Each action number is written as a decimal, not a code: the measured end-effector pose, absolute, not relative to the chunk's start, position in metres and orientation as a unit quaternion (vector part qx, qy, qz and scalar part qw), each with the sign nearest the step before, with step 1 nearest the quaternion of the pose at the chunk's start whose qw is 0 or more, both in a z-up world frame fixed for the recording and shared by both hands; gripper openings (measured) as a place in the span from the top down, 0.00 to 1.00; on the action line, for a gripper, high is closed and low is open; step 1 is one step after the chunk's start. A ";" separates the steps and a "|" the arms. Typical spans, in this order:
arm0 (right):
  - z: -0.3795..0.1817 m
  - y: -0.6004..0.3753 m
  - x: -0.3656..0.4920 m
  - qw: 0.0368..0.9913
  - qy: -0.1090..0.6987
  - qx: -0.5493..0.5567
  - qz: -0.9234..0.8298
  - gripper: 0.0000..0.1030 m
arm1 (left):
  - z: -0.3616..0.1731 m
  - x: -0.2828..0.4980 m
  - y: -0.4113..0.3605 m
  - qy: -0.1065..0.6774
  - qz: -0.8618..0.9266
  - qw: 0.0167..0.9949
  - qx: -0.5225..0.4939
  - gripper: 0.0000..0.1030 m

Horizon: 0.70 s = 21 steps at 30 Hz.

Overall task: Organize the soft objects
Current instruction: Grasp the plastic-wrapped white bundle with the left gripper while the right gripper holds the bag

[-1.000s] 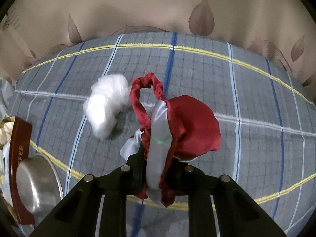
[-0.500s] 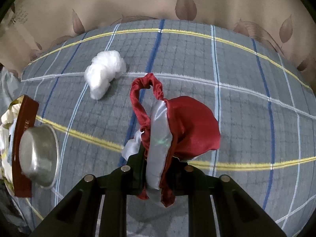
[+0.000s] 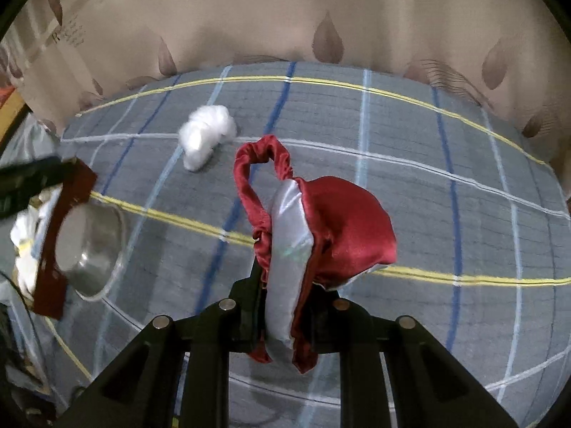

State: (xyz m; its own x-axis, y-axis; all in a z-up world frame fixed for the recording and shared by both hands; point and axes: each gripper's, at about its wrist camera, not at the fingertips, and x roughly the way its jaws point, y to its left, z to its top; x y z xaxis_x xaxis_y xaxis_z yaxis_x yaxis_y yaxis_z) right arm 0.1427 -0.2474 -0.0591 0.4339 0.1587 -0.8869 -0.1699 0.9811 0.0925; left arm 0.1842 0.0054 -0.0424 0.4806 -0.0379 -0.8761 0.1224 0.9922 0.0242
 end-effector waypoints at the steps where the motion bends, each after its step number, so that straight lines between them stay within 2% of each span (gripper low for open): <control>1: -0.060 -0.248 0.141 0.848 0.521 -0.009 0.094 0.84 | -0.045 0.189 0.000 0.511 -0.053 0.857 0.041 0.52; 21: -0.093 -0.296 0.107 0.869 0.488 0.034 0.071 0.83 | -0.105 0.280 -0.054 0.572 -0.075 0.816 -0.019 0.50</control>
State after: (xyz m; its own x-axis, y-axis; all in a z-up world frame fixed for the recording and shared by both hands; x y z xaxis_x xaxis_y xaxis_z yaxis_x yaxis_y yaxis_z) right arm 0.1075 -0.2962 -0.0926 0.5136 0.1565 -0.8436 -0.0900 0.9876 0.1285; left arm 0.2797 -0.0539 -0.1051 0.3332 -0.1454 -0.9316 0.1008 0.9879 -0.1181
